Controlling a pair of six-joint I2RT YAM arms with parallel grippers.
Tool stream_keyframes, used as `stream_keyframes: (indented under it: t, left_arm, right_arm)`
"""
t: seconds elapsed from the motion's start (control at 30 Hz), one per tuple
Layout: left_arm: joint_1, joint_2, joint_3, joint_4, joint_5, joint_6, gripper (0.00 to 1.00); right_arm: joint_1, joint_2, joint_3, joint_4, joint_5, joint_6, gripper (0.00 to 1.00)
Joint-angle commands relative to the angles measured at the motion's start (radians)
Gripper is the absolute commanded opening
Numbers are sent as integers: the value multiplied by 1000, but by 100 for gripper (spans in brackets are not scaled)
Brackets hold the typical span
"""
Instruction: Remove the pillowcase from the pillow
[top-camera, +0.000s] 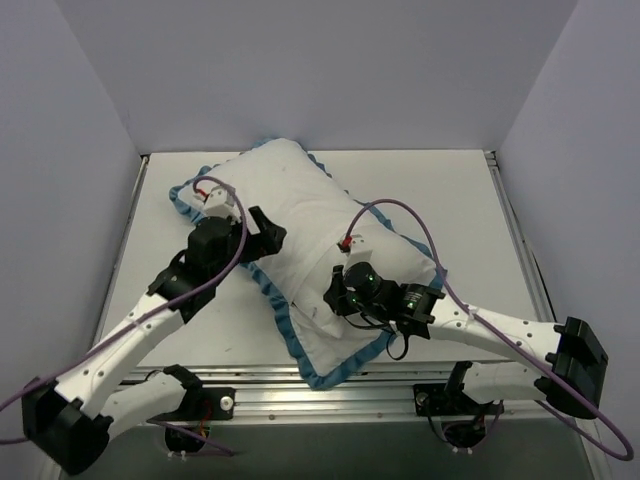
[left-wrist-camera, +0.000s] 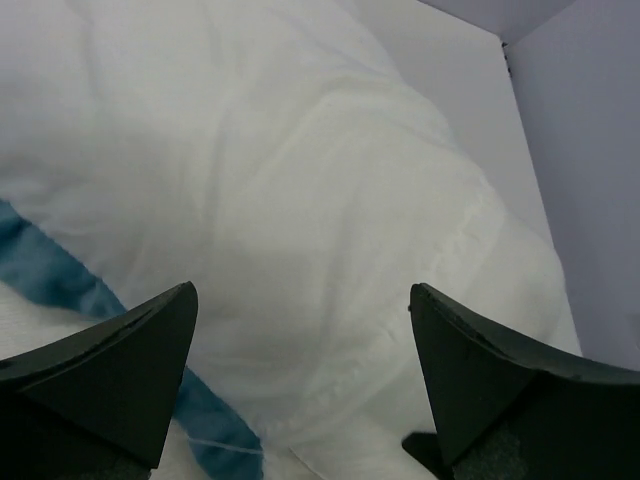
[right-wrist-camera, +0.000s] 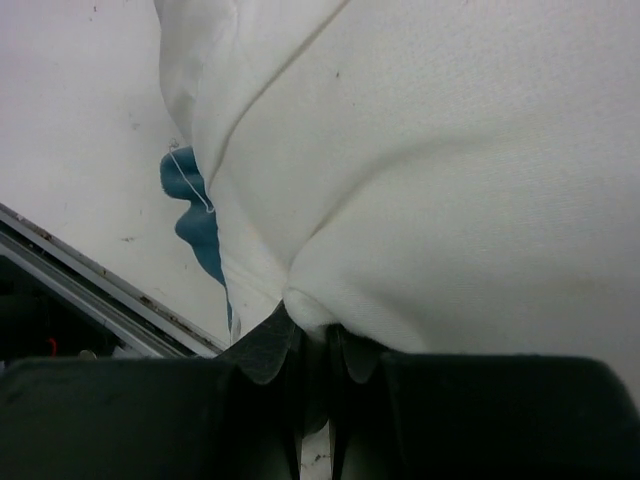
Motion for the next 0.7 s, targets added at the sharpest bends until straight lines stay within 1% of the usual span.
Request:
stream_keyframes:
  t: [0.0,0.07,0.13,0.17,0.27,0.33,0.4,0.5,0.53,0.67]
  left_arm:
    - [-1,-159,-109,-78,3,-88,95]
    - [-7,-230,-189,-123,52,-127,95]
    - [-8,-268,-247,-130,82,-149,94]
    - [-11,-306,-304,-131,95,-167,94]
    - [-11,-359,-376,-98,120,-180,90]
    - [-13,-363,-421,-63,126,-180,87]
    - [-11,-337,-450,-42,125,-180,85]
    - [-13,-264,-473,36,154,-178,83]
    - [-13,-245,-487,94,166,-180,82]
    - [-11,-133,-497,226,206,-177,79]
  right_arm:
    - [-2,70,80,92,43,-31,0]
    - [-3,102,94,106,37,-45,0]
    - [-5,122,120,106,36,-52,0]
    - [-6,139,128,101,37,-64,0]
    - [-6,163,157,91,33,-77,1]
    - [-6,180,176,77,26,-92,1]
    - [-6,191,191,65,19,-109,1]
    - [-6,200,214,37,11,-124,2]
    - [-6,200,219,35,11,-126,2]
    - [-5,188,214,-3,13,-128,2]
